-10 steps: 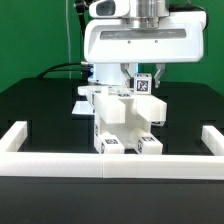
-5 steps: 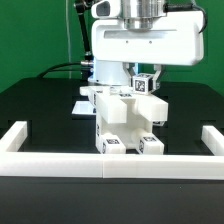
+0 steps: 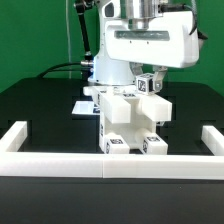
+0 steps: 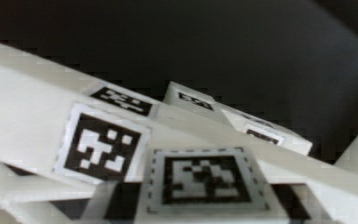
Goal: Assemble chair
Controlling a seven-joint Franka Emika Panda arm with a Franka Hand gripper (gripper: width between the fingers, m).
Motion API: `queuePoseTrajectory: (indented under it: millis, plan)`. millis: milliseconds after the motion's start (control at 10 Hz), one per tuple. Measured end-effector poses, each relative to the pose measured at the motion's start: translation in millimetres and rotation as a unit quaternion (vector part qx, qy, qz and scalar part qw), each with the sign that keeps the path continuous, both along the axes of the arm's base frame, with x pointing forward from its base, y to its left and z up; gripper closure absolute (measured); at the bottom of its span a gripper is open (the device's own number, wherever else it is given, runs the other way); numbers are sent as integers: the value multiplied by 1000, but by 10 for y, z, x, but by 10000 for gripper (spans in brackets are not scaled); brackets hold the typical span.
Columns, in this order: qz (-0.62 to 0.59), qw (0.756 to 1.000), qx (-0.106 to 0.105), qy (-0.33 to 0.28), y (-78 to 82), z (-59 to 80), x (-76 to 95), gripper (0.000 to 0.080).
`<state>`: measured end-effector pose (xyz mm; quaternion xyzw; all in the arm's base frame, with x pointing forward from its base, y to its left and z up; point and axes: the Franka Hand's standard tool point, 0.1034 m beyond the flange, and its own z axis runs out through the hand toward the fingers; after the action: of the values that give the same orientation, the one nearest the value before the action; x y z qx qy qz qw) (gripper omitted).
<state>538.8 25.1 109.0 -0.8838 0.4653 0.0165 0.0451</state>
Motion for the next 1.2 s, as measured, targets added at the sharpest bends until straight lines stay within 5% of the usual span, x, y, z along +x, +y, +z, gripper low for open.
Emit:
queuePoseTrajectory:
  millis: [100, 300, 700, 1200]
  plan:
    - [13, 1000, 0, -1, 0, -1, -1, 529]
    - [49, 999, -1, -4, 37, 0, -3, 218]
    - [238, 971, -5, -21, 50, -1, -5, 153]
    - [425, 904, -8, -39, 55, 18, 5, 150]
